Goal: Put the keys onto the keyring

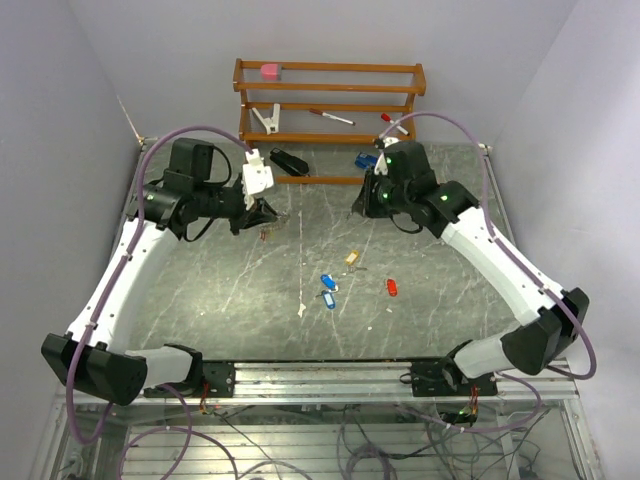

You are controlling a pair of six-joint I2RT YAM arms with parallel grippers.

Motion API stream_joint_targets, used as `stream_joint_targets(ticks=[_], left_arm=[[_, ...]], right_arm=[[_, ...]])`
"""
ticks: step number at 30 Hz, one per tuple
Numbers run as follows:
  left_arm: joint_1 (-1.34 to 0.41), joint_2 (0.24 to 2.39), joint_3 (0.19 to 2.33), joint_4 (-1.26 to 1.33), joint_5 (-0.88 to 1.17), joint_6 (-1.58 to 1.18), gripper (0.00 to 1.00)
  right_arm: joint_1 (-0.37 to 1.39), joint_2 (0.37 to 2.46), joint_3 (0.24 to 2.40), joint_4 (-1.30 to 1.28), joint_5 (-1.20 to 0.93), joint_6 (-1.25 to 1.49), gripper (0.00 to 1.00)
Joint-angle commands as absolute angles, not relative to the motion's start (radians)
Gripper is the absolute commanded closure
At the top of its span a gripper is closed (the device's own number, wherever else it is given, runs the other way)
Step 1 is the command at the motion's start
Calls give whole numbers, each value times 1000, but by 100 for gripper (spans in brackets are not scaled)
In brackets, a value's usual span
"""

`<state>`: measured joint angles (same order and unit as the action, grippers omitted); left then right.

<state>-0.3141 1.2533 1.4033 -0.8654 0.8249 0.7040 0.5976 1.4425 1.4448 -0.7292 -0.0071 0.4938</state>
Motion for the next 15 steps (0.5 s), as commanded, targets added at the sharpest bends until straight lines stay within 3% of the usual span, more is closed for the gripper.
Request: stream_joint_targets(ticks=[1, 15], left_arm=[[-337, 1241, 1442, -886, 897, 793, 93], [-394, 1237, 1446, -928, 803, 1030, 93]], right_arm=[[598, 1445, 1493, -670, -146, 525, 100], [695, 1478, 1534, -430, -543, 506, 100]])
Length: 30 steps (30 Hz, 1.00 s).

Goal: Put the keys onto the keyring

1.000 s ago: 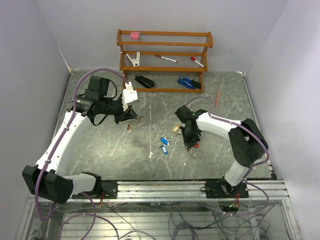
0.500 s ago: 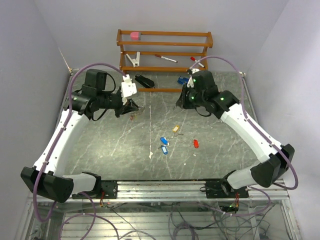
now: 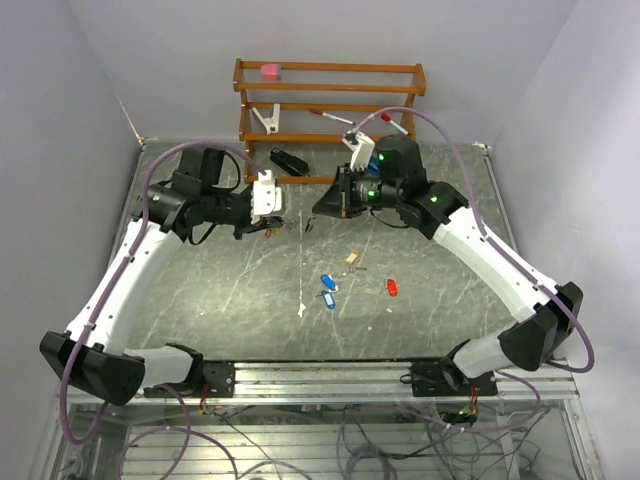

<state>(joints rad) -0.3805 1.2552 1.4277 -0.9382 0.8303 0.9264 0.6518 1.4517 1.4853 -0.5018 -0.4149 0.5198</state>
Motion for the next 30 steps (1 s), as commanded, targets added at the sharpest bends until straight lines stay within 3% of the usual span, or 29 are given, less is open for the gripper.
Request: stream_joint_targets(ticks=[1, 9, 30], left_arm=[[-394, 1235, 1444, -920, 803, 1029, 93], [-396, 1165, 1356, -743, 784, 961, 93], [-418, 1241, 1450, -868, 806, 927, 93]], right_arm=[[712, 1487, 1552, -439, -557, 496, 100], [789, 1471, 1549, -461, -570, 485, 100], [815, 1517, 1637, -463, -420, 484, 100]])
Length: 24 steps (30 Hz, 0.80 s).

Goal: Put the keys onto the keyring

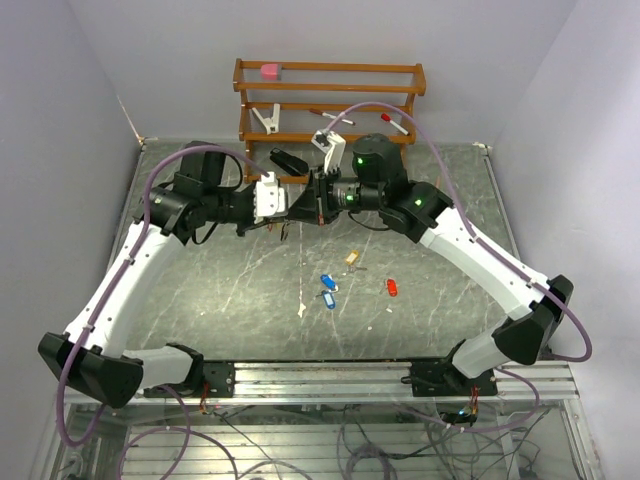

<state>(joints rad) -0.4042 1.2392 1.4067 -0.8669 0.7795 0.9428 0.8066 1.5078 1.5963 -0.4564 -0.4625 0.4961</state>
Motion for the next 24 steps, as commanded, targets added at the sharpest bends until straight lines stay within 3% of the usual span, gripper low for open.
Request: stream_joint_targets(ticks=[1, 24], left_arm=[[-419, 1240, 1450, -863, 805, 921, 93], [-428, 1252, 1473, -879, 766, 879, 93]], right_arm=[[815, 1521, 1642, -472, -413, 481, 100], [827, 1529, 1648, -542, -314, 468, 100]])
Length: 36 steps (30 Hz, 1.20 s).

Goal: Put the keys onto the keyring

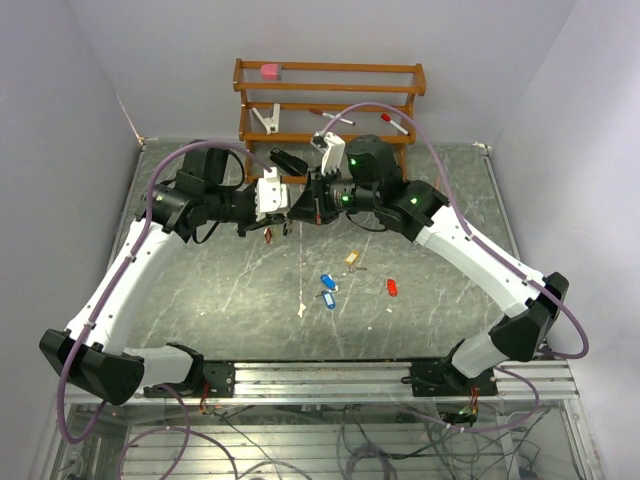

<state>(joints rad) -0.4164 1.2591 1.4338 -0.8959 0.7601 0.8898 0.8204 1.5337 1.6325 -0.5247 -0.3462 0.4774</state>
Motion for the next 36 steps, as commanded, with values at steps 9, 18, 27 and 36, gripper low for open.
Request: stream_joint_targets(ticks=[9, 18, 27, 36], left_arm=[[-428, 1243, 1464, -837, 757, 842, 93], [-428, 1210, 1440, -788, 751, 816, 93], [-428, 1198, 1433, -765, 799, 781, 93], [-428, 1183, 1400, -714, 846, 709, 93]], right_arm=[[827, 1507, 1621, -554, -289, 477, 100], [827, 1468, 1564, -544, -263, 498, 100], [827, 1445, 1507, -496, -269, 511, 100], [825, 1399, 1362, -273, -339, 610, 100]])
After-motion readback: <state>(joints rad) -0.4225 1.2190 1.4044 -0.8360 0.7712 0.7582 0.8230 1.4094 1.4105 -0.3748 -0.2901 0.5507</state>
